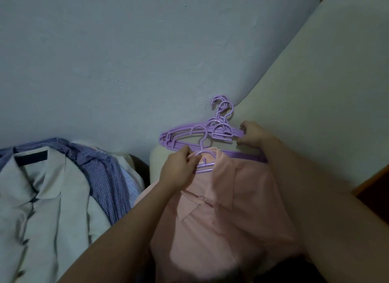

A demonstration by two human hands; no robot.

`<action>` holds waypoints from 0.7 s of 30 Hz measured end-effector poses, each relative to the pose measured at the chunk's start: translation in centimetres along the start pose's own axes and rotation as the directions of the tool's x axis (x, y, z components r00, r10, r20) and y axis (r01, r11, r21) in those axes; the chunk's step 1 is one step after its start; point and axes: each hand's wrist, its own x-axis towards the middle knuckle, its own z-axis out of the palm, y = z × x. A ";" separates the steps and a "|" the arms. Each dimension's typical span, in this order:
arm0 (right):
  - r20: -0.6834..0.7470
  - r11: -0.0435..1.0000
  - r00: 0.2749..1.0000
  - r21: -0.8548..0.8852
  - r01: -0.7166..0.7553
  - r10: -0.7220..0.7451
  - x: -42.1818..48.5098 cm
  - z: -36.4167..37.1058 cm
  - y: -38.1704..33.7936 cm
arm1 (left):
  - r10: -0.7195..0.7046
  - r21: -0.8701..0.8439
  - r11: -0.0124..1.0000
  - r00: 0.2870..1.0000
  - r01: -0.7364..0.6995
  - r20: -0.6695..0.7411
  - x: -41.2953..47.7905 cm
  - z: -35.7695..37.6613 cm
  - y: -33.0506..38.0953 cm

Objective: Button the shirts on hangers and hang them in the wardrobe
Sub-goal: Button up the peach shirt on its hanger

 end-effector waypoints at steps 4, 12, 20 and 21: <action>-0.002 0.990 1.000 -0.138 -0.023 0.023 1.9 1.7 1.0 | 0.000 -0.038 0.999 1.000 -0.001 -0.024 0.9 1.3 -0.9; -0.390 0.977 0.911 -0.205 0.053 -0.131 1.3 -0.4 -0.7 | 0.036 -0.164 0.986 0.998 -0.029 0.041 1.3 2.2 -1.1; -0.642 0.951 0.706 -0.261 0.165 -0.299 -2.1 -9.6 -5.1 | -0.074 -0.143 0.985 0.988 0.093 0.136 3.4 3.6 -0.2; -0.642 0.950 0.705 -0.259 0.173 -0.303 -2.3 -10.3 -5.2 | -0.074 -0.131 0.987 0.989 0.090 0.128 4.3 3.4 0.1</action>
